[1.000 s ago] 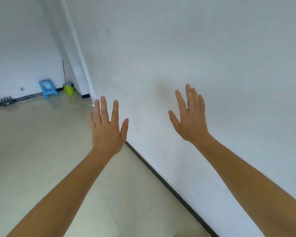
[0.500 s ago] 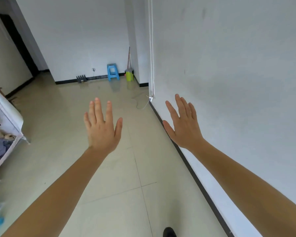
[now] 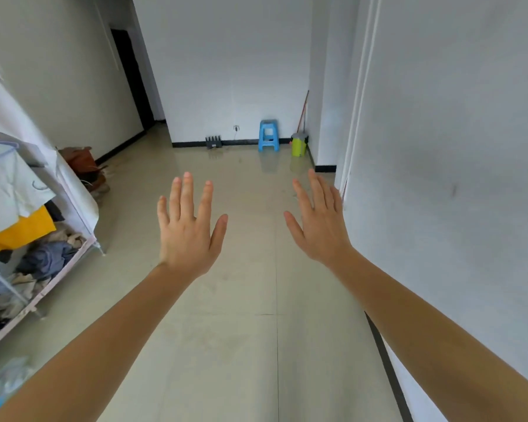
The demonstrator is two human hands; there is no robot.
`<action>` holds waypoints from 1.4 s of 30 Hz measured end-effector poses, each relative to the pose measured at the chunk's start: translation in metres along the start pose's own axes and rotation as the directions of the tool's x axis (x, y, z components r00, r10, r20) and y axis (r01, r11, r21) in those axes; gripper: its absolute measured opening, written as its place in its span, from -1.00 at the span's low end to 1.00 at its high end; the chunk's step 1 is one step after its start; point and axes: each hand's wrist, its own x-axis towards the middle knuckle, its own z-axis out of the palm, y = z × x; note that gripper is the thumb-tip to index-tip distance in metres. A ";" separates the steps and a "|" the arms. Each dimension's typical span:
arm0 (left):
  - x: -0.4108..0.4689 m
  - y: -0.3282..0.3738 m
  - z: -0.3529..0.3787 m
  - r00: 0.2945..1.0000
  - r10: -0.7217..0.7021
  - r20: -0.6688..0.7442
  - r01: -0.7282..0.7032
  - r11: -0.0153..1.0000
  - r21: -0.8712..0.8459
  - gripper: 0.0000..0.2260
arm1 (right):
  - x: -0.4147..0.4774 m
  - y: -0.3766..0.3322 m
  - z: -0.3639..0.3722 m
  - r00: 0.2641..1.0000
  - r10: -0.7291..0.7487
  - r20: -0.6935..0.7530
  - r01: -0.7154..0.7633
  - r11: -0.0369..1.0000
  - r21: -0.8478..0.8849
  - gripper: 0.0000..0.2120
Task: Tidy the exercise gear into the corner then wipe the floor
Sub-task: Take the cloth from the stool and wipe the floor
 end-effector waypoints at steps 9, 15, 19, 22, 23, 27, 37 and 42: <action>0.177 -0.108 0.201 0.995 -0.104 0.004 0.104 0.994 -0.017 -0.43 | 0.235 0.038 0.208 0.995 -0.078 0.060 0.080 0.997 -0.018 -0.35; 0.350 -0.154 0.308 0.999 -0.050 0.005 0.050 0.998 -0.032 -0.44 | 0.397 0.082 0.294 0.996 -0.084 0.040 0.086 0.995 -0.051 -0.36; 0.442 -0.165 0.402 1.000 0.010 0.027 -0.009 0.999 -0.041 -0.43 | 0.481 0.137 0.365 0.999 -0.053 0.008 0.054 0.997 -0.053 -0.36; 0.515 -0.175 0.489 0.998 0.046 0.030 -0.045 0.999 -0.028 -0.42 | 0.548 0.188 0.435 1.000 -0.013 -0.012 0.013 0.998 -0.060 -0.36; 0.542 -0.178 0.518 0.998 0.050 0.035 -0.050 0.999 -0.017 -0.42 | 0.572 0.205 0.460 1.000 0.003 -0.013 -0.004 0.998 -0.059 -0.37; 0.661 -0.190 0.624 0.996 0.004 0.094 -0.003 1.000 -0.012 -0.40 | 0.674 0.271 0.549 0.999 0.037 0.017 -0.036 0.998 -0.058 -0.34; 0.894 -0.280 0.815 0.996 -0.071 0.045 0.072 0.997 -0.003 -0.42 | 0.958 0.347 0.730 0.998 -0.014 0.058 0.013 1.000 0.006 -0.37; 0.995 -0.343 0.937 0.996 -0.093 0.018 0.093 0.996 -0.004 -0.41 | 1.083 0.368 0.854 0.996 -0.067 0.054 0.069 0.997 -0.027 -0.36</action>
